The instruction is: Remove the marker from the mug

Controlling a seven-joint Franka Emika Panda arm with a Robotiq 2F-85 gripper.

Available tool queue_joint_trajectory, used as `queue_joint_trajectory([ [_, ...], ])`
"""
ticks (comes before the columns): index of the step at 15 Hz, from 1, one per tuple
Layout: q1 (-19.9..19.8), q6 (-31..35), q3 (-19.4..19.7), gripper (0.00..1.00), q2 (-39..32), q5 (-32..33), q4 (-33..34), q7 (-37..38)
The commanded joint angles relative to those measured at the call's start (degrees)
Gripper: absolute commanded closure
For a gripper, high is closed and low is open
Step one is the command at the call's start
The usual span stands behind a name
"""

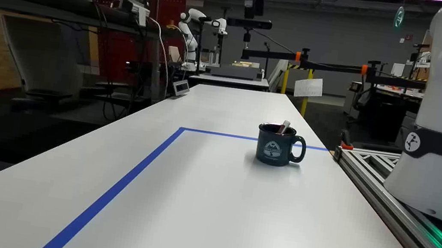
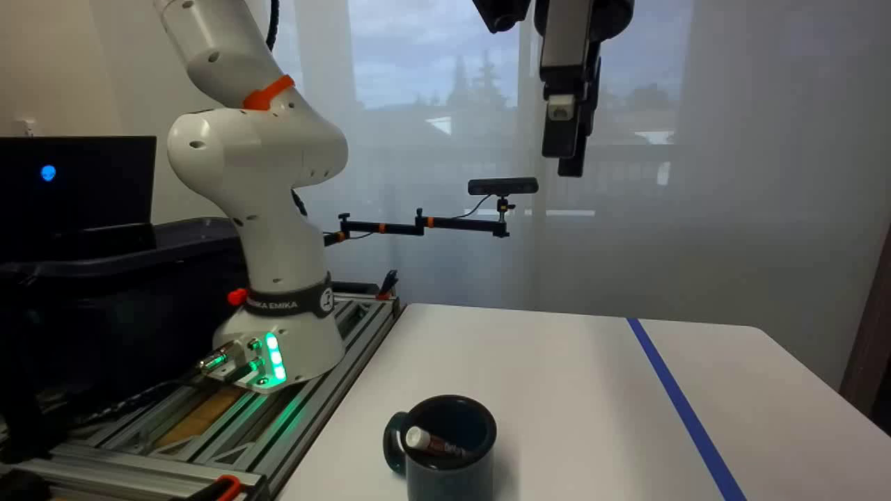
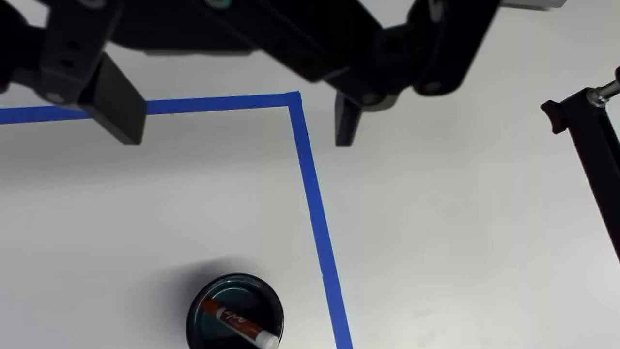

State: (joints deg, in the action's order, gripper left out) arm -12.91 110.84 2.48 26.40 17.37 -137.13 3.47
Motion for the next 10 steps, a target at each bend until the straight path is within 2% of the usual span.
queue_joint_trajectory([
  [1, 1.2, -0.3, 1.1, 0.0, 0.0, 0.5, 0.1, 0.4],
  [6, 1.2, -0.3, 1.1, 0.0, 0.0, 0.5, 0.1, 0.4],
  [8, 3.3, -0.2, 1.8, 0.0, -0.3, 0.7, -1.8, -7.1],
  [10, 4.7, 1.6, 2.6, 0.0, 0.1, 0.6, -5.1, -11.5],
])
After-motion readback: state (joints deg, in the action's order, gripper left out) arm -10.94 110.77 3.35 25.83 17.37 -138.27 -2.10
